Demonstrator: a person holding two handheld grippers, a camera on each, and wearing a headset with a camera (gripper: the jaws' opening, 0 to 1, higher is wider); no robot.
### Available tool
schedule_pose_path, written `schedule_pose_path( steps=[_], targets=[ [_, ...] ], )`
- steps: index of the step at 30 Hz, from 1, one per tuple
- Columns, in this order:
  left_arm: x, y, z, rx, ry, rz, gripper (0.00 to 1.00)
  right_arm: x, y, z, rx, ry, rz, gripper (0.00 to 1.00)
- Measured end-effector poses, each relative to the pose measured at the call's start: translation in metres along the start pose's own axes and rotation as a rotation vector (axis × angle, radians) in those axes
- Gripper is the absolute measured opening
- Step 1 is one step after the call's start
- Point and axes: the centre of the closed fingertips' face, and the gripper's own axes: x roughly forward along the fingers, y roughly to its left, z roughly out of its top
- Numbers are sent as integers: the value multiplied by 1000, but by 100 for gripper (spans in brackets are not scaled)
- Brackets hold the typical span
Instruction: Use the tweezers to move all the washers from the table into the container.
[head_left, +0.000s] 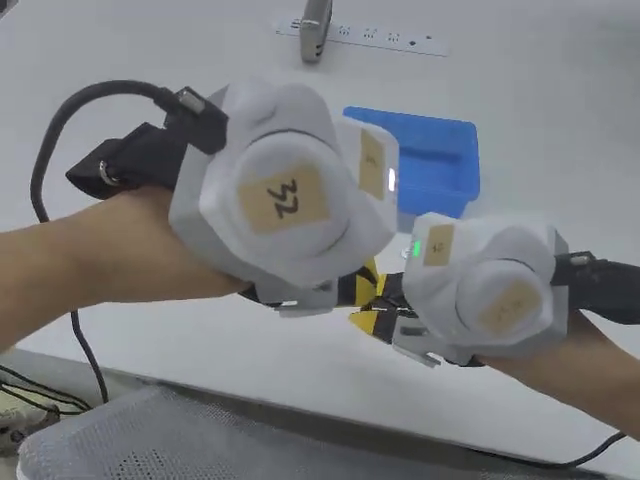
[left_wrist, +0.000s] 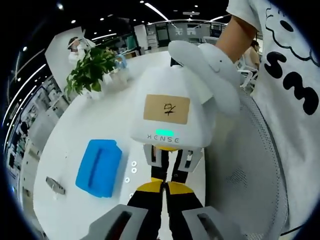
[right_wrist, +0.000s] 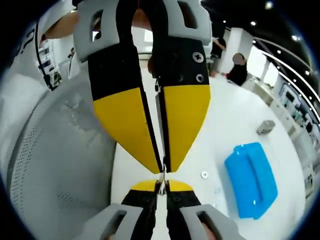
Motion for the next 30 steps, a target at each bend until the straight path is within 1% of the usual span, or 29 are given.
schedule_pose_path(
  steps=[1,2,3,4,5,6,7,8,9,10,11,13,14,15,16,17,18,19,20,22,23,27,28,30],
  targets=[
    [-2,5,-1,-38,-18,40,0,-1,-1,2,-1,-8,-4,1],
    [-2,8,-1,-58,-39,68,5,-3,-3,5,1,-18,-7,1],
    [-3,8,-3,-89,-47,72,11,-3,-4,7,7,-27,-9,1],
    [-5,11,-6,-150,-64,95,15,-5,-7,11,22,-40,-13,1],
    [-7,14,-6,-182,-91,119,19,-6,-9,13,33,-52,-20,1],
    [-12,17,-5,-238,-142,148,21,-7,-12,16,44,-69,-26,1],
    [-15,21,-6,-284,-180,178,23,-8,-17,18,67,-81,-35,1],
    [-21,25,-9,-350,-218,212,27,-8,-22,20,99,-93,-43,1],
    [-24,29,-13,-391,-234,247,31,-9,-26,22,115,-102,-49,1],
    [-28,35,-19,-427,-247,305,36,-10,-31,23,128,-111,-61,1],
    [-36,42,-31,-454,-242,392,38,-11,-38,22,140,-118,-77,1],
    [-45,46,-46,-469,-228,490,35,-10,-49,21,167,-129,-103,2],
    [-51,48,-56,-492,-221,550,38,-10,-53,21,180,-132,-109,2],
    [-54,48,-63,-514,-217,588,43,-9,-58,21,187,-135,-116,2],
    [-55,49,-69,-541,-219,615,49,-9,-60,21,189,-136,-121,2],
    [-57,49,-77,-578,-226,650,59,-9,-66,22,195,-139,-140,2],
    [-57,48,-83,-606,-232,670,66,-8,-69,22,197,-142,-150,2],
    [-56,45,-91,-649,-235,689,73,-8,-74,23,202,-145,-160,2],
    [-55,43,-96,-661,-232,690,76,-7,-76,24,206,-145,-163,3],
    [-56,38,-104,-678,-229,713,74,-4,-82,23,226,-144,-167,3],
    [-55,35,-105,-681,-230,715,75,-2,-83,23,240,-147,-167,3],
    [-56,28,-110,-694,-224,753,80,7,-88,21,275,-144,-170,3],
    [-59,28,-112,-691,-218,782,82,10,-89,19,279,-138,-172,3],
    [-62,29,-113,-684,-224,816,87,15,-90,16,304,-129,-169,3]
  ],
)
